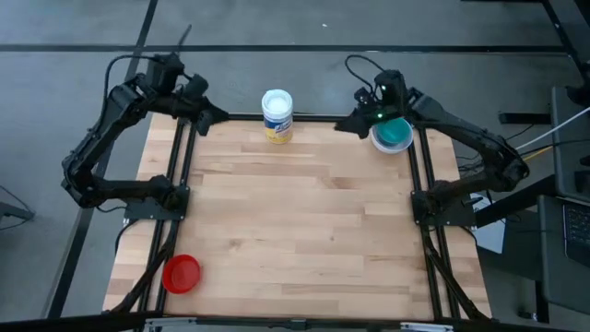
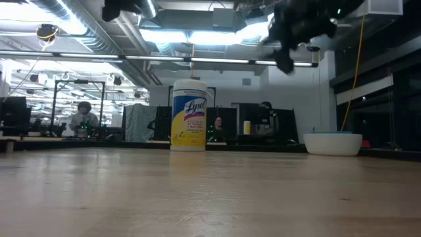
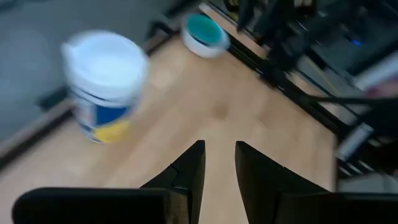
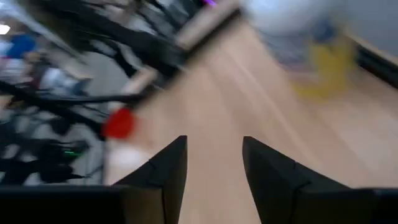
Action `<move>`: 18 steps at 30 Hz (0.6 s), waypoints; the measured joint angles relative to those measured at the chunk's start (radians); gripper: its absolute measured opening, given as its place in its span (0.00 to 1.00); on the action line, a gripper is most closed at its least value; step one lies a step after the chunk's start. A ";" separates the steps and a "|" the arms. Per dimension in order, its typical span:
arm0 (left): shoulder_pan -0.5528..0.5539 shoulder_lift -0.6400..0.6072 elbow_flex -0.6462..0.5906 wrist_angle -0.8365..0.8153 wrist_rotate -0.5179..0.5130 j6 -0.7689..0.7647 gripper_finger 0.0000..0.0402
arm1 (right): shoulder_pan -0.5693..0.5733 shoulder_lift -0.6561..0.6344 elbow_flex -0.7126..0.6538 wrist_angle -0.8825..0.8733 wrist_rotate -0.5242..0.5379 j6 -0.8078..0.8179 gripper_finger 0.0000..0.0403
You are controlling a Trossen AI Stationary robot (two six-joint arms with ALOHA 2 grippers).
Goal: Nest bowls inside each other
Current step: Stack the red bowl on top of the light blue bowl
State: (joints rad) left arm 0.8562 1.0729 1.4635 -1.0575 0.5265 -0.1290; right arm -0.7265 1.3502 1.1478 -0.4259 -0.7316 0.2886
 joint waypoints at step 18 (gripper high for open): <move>-1.098 0.054 -0.018 -0.062 -0.584 -0.992 0.21 | 0.349 -0.142 0.001 0.305 0.046 0.200 0.39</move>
State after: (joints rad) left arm -0.2420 1.1272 1.4452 -1.1194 -0.0578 -1.1205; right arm -0.3771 1.2083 1.1484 -0.1212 -0.6853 0.4887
